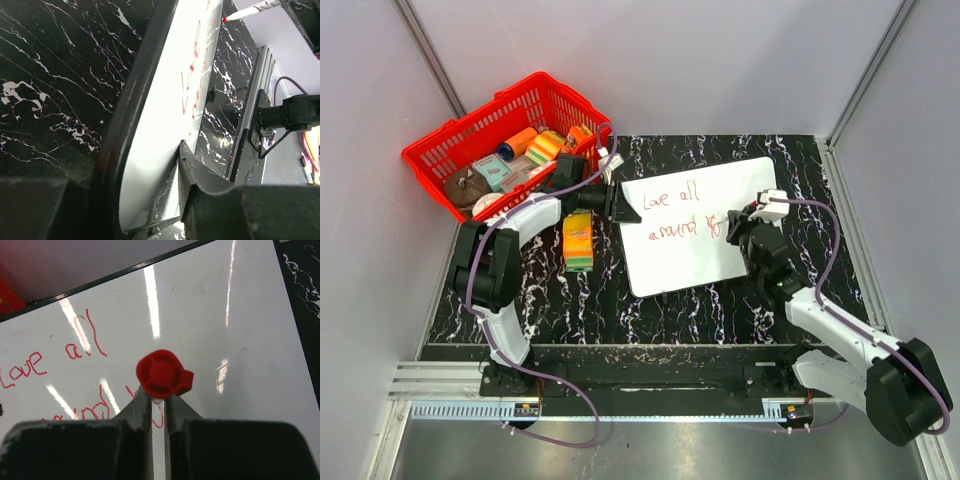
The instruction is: Write a sentence on the whiteboard
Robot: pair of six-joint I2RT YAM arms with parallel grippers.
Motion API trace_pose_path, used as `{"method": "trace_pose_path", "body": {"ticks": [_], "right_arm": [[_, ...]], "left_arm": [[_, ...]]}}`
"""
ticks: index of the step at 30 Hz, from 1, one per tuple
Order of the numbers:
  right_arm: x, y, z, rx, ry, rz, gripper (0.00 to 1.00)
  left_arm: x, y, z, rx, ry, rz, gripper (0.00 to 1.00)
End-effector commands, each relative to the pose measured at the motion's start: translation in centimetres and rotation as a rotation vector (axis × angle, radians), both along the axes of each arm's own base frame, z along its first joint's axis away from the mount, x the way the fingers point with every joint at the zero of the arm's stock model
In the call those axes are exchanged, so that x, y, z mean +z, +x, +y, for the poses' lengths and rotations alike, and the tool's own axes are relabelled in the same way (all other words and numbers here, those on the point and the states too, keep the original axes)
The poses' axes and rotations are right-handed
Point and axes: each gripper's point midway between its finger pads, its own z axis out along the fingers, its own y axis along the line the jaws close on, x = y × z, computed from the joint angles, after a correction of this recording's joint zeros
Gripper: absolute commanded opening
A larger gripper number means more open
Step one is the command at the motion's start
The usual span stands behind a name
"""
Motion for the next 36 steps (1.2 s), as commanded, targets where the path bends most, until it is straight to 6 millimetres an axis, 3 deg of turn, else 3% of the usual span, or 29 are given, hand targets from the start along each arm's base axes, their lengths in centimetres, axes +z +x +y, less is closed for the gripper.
{"method": "trace_pose_path", "body": {"ticks": [1,15,36], "right_arm": [[3.1,-0.6,-1.2,-0.032,0.037,-0.106,0.0],[0.9,0.7,-1.8,-0.096,0.002,-0.047,0.0],[-1.7,-1.3,-2.1,-0.061,0.004,0.02,0.0]], "left_arm": [[-6.0,4.7,2.9,0.075,0.34,-0.313,0.0],[-6.1,4.6,2.8,0.072,0.339,-0.313,0.0],[-6.0,4.6,2.9,0.074,0.339,-0.313,0.0]]}}
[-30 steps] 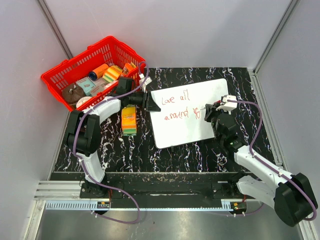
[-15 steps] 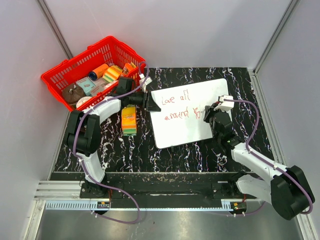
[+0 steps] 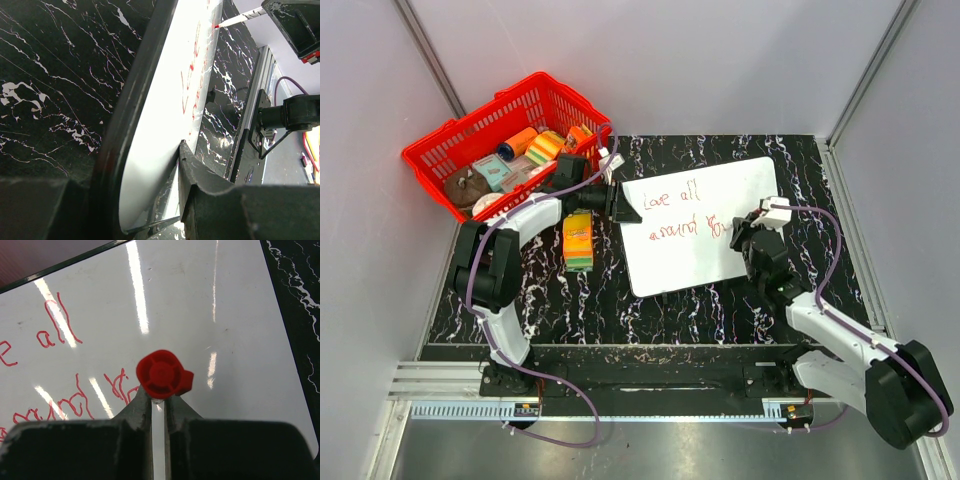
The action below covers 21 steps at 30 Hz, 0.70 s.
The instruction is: Write a sentence on the whiteboard
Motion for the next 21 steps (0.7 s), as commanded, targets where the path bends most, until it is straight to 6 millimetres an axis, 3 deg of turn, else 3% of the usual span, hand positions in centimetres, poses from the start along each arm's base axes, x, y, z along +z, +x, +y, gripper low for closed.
{"method": "trace_pose_path", "body": {"ticks": [1,11,21], "right_arm": [[-0.1,-0.4,-0.4,-0.013,0.018,0.005,0.0],[-0.6,-0.8,-1.5,-0.057,-0.003,0.021,0.0],[1.8,1.1,-1.5,-0.097,-0.003,-0.023,0.0]], "left_arm": [[-6.1,4.6,3.0,0.073,0.337,-0.311,0.0],[-6.0,4.6,2.9,0.072,0.337,-0.313,0.0],[-6.1,4.6,3.0,0.072,0.339,-0.313,0.0]]}}
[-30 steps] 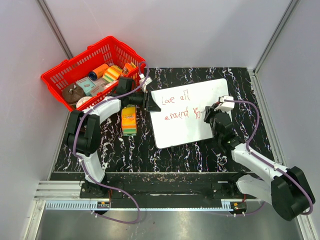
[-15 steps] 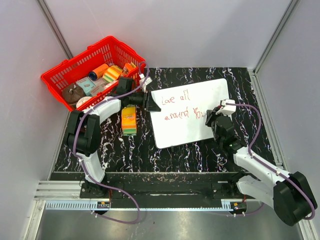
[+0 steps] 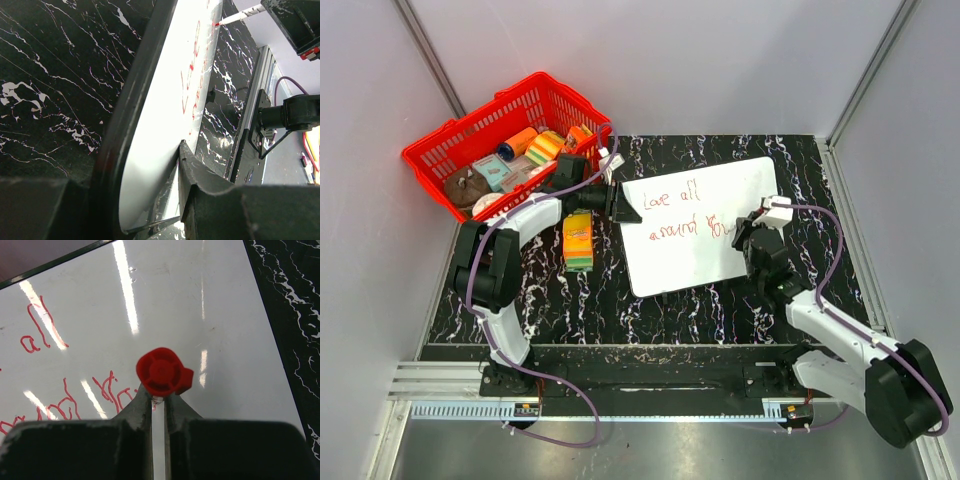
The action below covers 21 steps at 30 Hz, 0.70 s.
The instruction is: Write a sentence on the whiteboard
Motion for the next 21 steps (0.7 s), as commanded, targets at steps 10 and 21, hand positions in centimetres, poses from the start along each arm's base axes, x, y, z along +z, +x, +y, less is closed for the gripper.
{"method": "trace_pose_path", "body": {"ticks": [10,21], "right_arm": [[3.1,2.38,-0.33,-0.05,0.016,-0.071,0.0],[2.19,1.9,-0.14,-0.024,0.024,-0.054,0.0]], "left_arm": [[-6.09,4.54,2.91,0.071,0.34,-0.312,0.0],[-6.18,4.49,2.88,0.069,0.343,-0.309,0.0]]}}
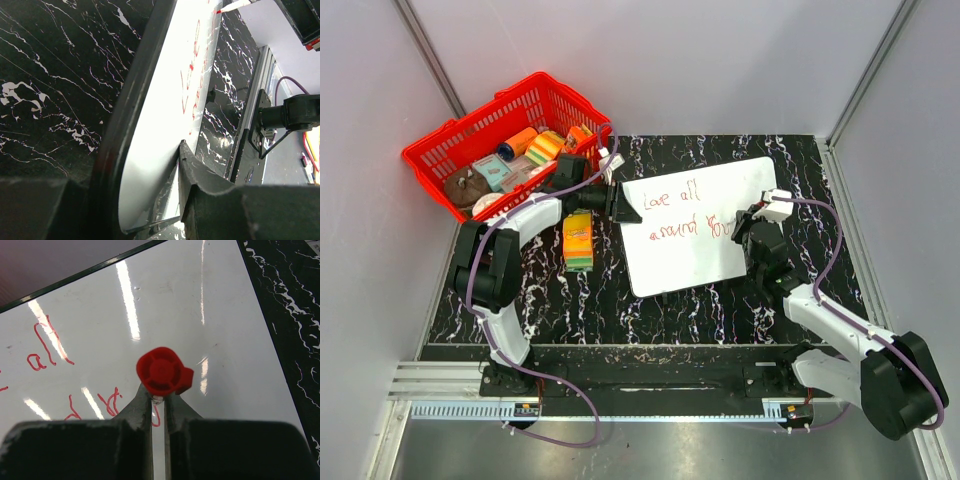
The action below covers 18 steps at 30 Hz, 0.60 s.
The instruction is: Write a sentence on the whiteboard
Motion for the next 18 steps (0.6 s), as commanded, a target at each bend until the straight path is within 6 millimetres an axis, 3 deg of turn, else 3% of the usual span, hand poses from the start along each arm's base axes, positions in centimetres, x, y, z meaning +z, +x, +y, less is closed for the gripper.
{"method": "trace_pose_path", "body": {"ticks": [1,18], "right_arm": [[0.6,0.2,-0.2,-0.003,0.018,-0.019,0.0],[-1.8,-1.3,-0.3,0.015,0.023,0.045,0.0]], "left_arm": [[-6.2,4.5,3.0,0.07,0.343,-0.309,0.0],[-6.1,4.5,2.9,0.067,0.344,-0.311,0.0]]}}
